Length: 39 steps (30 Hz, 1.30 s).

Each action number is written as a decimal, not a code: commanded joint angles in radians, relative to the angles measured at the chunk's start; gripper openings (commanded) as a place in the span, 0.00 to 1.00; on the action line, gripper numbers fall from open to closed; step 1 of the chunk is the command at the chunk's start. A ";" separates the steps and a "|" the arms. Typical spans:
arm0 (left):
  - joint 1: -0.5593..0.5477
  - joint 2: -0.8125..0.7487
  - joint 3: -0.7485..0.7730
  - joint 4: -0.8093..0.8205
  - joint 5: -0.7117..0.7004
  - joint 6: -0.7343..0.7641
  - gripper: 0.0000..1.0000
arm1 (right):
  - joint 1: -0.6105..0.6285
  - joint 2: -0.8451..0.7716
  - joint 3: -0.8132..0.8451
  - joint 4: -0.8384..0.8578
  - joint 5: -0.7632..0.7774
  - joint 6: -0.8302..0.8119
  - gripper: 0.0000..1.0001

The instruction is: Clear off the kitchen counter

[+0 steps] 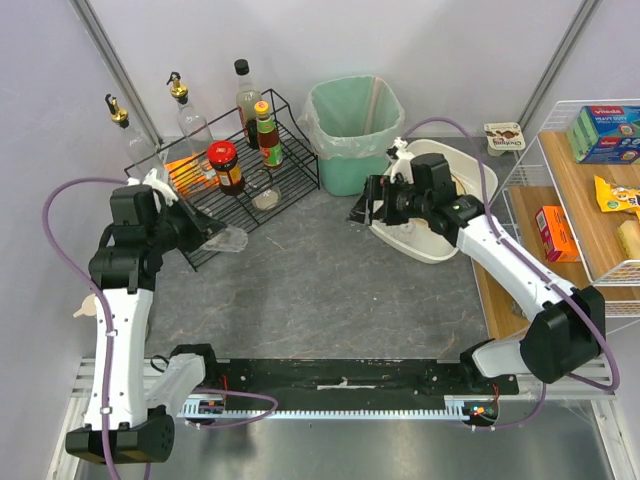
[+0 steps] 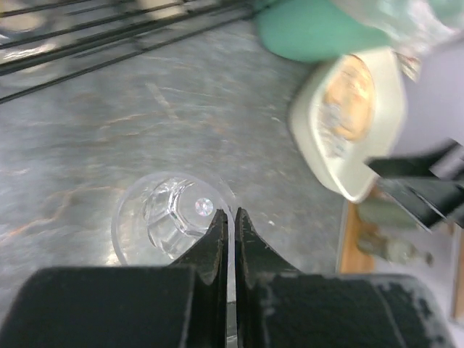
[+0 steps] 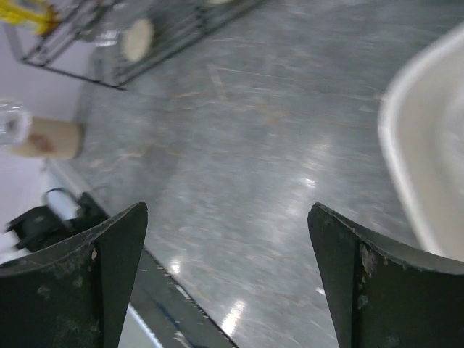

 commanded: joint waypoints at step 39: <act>-0.222 0.144 0.118 1.091 0.703 -0.446 0.02 | 0.308 -0.043 0.007 0.980 -0.070 0.590 0.98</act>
